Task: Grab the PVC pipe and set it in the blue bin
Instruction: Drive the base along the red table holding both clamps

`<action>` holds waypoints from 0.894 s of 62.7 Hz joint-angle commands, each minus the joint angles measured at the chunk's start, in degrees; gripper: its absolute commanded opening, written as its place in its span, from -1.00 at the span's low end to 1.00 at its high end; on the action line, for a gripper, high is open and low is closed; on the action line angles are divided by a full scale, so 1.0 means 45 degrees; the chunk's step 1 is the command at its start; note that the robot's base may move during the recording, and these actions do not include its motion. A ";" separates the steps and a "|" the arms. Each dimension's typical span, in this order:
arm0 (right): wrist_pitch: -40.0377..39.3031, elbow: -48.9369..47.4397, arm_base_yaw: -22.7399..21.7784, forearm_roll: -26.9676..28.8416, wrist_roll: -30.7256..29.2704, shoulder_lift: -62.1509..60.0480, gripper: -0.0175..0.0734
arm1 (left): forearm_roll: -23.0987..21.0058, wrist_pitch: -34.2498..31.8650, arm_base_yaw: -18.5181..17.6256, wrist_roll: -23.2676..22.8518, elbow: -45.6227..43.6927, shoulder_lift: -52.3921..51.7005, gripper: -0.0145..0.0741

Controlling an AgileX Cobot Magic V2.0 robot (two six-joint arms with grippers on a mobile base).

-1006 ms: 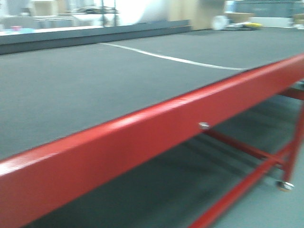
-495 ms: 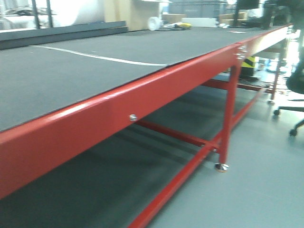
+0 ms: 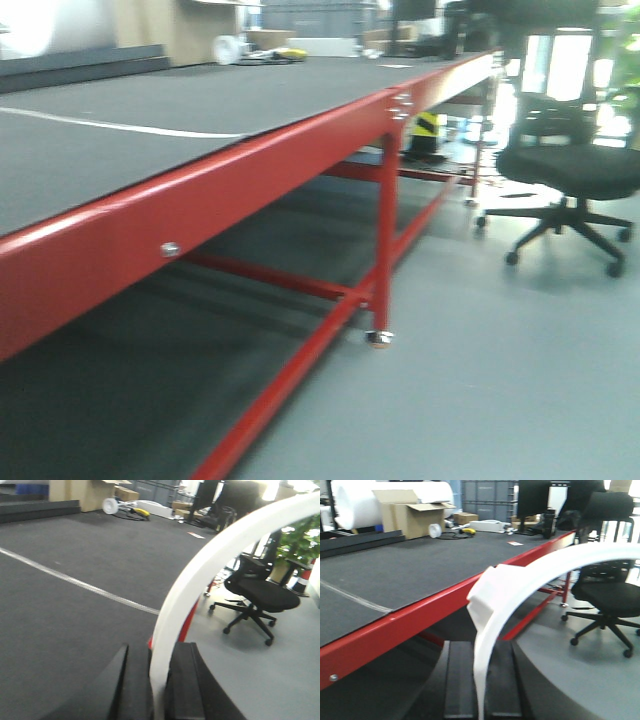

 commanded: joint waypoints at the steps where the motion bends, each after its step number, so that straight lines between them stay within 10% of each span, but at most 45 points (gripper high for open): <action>1: -0.0285 0.0006 -0.0017 -0.0122 -0.0094 -0.0014 -0.97 | -0.0008 -0.0388 0.0012 -0.0009 -0.0008 -0.0071 -0.92; 56: -0.0285 0.0006 -0.0017 -0.0122 -0.0094 -0.0014 -0.97 | -0.0008 -0.0388 0.0012 -0.0009 -0.0008 -0.0071 -0.92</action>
